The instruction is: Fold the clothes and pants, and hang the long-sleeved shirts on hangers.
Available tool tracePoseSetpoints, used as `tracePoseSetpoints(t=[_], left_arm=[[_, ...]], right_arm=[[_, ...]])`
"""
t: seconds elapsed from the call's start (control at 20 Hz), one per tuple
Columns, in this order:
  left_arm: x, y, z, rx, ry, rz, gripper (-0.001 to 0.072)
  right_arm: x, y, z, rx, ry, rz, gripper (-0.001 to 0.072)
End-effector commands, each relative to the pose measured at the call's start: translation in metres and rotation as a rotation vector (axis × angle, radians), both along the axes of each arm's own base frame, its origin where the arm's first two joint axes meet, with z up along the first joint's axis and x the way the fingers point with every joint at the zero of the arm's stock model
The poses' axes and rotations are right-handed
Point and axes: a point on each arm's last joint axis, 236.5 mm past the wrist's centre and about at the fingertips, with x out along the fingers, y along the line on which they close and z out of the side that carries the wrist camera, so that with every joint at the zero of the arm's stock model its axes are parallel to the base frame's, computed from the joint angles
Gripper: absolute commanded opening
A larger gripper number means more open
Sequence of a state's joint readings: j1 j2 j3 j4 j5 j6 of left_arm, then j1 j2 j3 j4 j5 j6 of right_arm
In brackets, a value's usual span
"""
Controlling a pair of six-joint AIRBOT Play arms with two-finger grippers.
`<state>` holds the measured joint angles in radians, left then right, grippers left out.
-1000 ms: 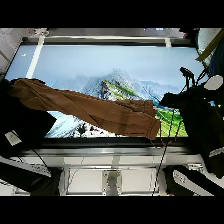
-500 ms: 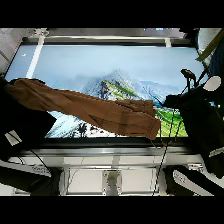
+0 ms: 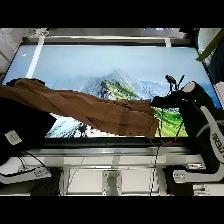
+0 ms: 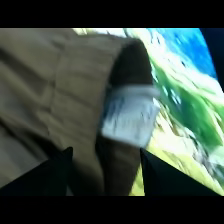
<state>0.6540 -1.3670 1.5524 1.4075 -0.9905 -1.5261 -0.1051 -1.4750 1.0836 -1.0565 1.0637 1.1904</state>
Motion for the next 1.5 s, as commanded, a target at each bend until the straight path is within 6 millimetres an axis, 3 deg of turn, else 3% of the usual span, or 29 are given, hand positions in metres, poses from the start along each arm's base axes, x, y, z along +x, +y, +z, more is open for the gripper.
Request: tracePoseSetpoints(t=[0.0, 0.15, 0.3, 0.35, 0.45, 0.55, 0.75, 0.85, 1.0, 1.15, 1.2, 1.25, 1.3, 1.35, 1.45], left_arm=[[-0.016, -0.013, 0.01, -0.012, 0.029, -0.013, 0.0015], [-0.02, -0.023, 0.002, -0.039, 0.069, -0.029, 0.0015], [-0.018, -0.031, 0.0, -0.048, 0.081, -0.048, 0.0015], [-0.017, -0.036, -0.001, -0.051, 0.088, -0.058, 0.0015], [-0.016, -0.046, -0.001, -0.06, 0.096, -0.079, 0.0015], [-0.016, -0.059, 0.01, -0.049, 0.085, -0.104, 0.0015], [-0.02, -0.081, 0.046, 0.028, 0.032, -0.174, 0.0014], [-0.019, -0.102, 0.052, 0.014, 0.02, -0.217, 0.0014], [-0.006, -0.148, 0.041, -0.006, 0.052, -0.332, 0.0014], [-0.006, -0.177, -0.006, -0.005, 0.171, -0.409, 0.0014], [-0.01, -0.181, -0.027, -0.003, 0.228, -0.422, 0.0014], [-0.016, -0.186, -0.05, -0.017, 0.28, -0.435, 0.0015], [-0.023, -0.19, -0.069, -0.042, 0.324, -0.442, 0.0015], [-0.032, -0.196, -0.088, -0.078, 0.369, -0.444, 0.0054], [-0.04, -0.206, -0.105, -0.133, 0.402, -0.454, 0.0631]], right_arm=[[0.029, 0.021, -0.028, 0.115, -0.02, 0.005, 0.0486], [0.041, 0.032, -0.027, 0.173, -0.044, 0.025, 0.0469], [0.05, 0.031, -0.02, 0.167, -0.085, 0.038, 0.0232], [0.053, 0.031, -0.017, 0.167, -0.093, 0.039, 0.0056], [0.058, 0.027, -0.005, 0.163, -0.099, 0.054, 0.0022], [0.065, 0.007, 0.015, 0.131, -0.095, 0.037, 0.0022], [0.089, -0.085, 0.072, -0.032, -0.19, -0.109, 0.0022], [0.109, -0.12, 0.099, -0.048, -0.274, -0.223, 0.0022], [0.142, -0.146, 0.123, -0.086, -0.424, -0.327, 0.0022], [0.158, -0.145, 0.108, -0.075, -0.435, -0.369, 0.0024], [0.157, -0.144, 0.098, -0.068, -0.407, -0.37, 0.0105], [0.155, -0.142, 0.089, -0.062, -0.381, -0.362, 0.0331], [0.152, -0.142, 0.085, -0.064, -0.364, -0.354, 0.0483], [0.149, -0.142, 0.084, -0.064, -0.353, -0.348, 0.0484], [0.143, -0.143, 0.09, -0.057, -0.336, -0.337, 0.0483]])
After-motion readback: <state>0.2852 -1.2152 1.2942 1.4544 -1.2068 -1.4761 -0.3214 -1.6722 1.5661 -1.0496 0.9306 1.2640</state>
